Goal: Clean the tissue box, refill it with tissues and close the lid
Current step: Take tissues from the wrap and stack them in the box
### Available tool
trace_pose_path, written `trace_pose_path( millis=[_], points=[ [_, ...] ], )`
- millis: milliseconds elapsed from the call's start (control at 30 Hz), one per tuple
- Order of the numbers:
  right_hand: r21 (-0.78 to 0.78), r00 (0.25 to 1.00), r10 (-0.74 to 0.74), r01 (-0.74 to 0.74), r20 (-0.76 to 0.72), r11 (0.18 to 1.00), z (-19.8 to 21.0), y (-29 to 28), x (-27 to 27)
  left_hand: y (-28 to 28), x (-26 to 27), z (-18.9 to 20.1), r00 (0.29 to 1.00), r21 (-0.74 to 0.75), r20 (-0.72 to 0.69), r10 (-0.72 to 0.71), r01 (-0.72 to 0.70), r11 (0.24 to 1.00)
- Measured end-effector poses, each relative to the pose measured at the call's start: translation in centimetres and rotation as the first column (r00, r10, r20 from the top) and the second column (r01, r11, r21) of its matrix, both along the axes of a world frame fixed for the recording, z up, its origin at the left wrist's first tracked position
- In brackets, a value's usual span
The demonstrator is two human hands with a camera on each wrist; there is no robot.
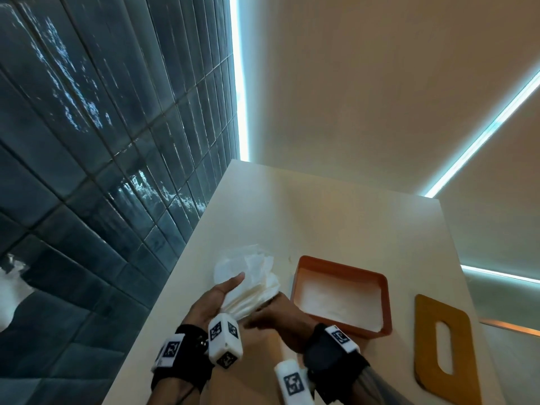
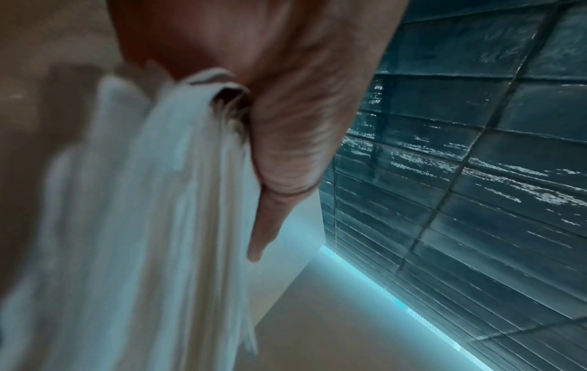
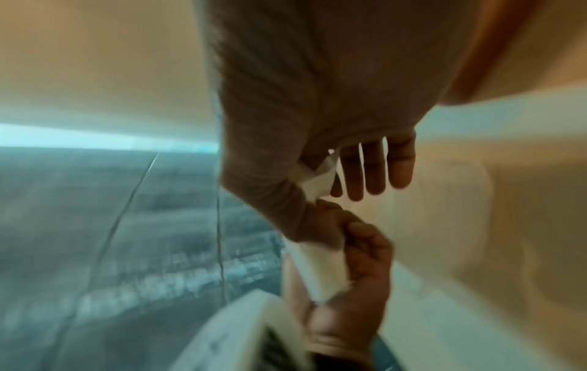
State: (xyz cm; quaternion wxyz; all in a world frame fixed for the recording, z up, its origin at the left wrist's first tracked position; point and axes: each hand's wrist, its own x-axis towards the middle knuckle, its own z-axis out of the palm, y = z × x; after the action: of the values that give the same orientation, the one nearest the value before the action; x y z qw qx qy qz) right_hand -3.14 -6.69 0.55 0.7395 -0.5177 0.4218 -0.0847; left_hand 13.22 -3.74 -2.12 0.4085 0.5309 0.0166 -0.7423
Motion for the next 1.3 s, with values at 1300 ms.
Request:
trace_pose_path(
  millis=[1300],
  points=[
    [-0.108, 0.861, -0.453, 0.485, 0.23, 0.868, 6.6, -6.0, -19.8, -6.2, -9.4, 7.3, 0.849, -0.557, 0.503, -0.159, 0.459, 0.692]
  ],
)
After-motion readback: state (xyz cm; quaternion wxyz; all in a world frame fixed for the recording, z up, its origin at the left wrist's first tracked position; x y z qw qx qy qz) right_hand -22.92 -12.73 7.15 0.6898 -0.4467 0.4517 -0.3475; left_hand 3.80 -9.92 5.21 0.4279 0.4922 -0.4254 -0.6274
